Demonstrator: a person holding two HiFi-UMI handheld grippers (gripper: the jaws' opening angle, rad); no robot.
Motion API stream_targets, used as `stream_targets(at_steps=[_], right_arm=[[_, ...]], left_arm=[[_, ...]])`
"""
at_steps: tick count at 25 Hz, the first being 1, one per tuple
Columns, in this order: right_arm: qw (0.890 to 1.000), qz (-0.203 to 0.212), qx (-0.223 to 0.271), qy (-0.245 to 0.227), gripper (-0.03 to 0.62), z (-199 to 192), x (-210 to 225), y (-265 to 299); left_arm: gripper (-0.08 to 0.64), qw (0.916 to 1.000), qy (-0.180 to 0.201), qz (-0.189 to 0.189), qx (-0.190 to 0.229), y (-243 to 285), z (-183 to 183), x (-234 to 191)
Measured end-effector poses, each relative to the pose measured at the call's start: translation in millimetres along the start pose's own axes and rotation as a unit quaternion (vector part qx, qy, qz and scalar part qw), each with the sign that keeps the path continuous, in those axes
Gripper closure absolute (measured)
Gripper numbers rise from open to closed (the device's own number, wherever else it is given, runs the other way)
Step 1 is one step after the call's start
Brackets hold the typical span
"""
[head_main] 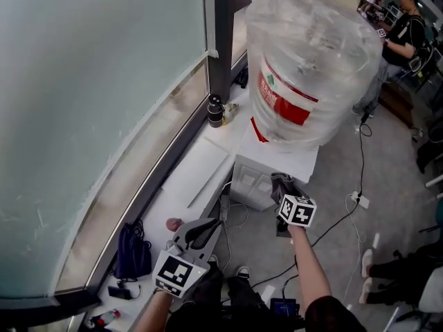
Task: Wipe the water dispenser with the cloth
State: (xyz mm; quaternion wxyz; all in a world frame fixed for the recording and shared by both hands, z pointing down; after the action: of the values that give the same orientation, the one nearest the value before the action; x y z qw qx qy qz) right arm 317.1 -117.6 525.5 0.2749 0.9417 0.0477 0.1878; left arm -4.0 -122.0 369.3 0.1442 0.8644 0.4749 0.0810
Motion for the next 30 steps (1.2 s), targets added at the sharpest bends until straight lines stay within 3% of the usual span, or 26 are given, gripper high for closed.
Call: stream_targets(at_steps=[8, 16, 25, 30], right_arm=[[1.0, -0.001, -0.005, -0.015, 0.486, -2.0, 50.6, -48.0], [1.0, 0.016, -0.001, -0.019, 0.486, -12.2, 65.6, -74.2], [0.989, 0.024, 0.005, -0.148, 0.486, 10.8, 41.3, -77.7], [0.985, 0.022, 0.002, -0.172, 0.486, 15.6, 37.7, -63.9]], left_arm=[[0.537, 0.9999, -0.005, 0.009, -0.004, 1.4, -2.0, 59.9], [0.537, 0.9996, -0.009, 0.026, -0.006, -3.8, -10.9, 101.3], [0.537, 0.9986, -0.008, 0.052, -0.009, -15.4, -21.9, 113.9], [0.537, 0.998, -0.012, 0.061, -0.011, -15.8, -32.9, 109.3]])
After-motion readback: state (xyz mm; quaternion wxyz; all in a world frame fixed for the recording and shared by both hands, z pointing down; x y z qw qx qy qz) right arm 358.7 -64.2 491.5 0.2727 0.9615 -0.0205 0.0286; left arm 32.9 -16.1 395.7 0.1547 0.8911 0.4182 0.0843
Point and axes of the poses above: the fingertips, and each gripper's own axes: y forward along the fingers, x to its right, z out of its top, the point moved 7 cm from there along -y, backward along the fingers, and after that the axes turned 14 degrees about z, right-handed, at the moved point
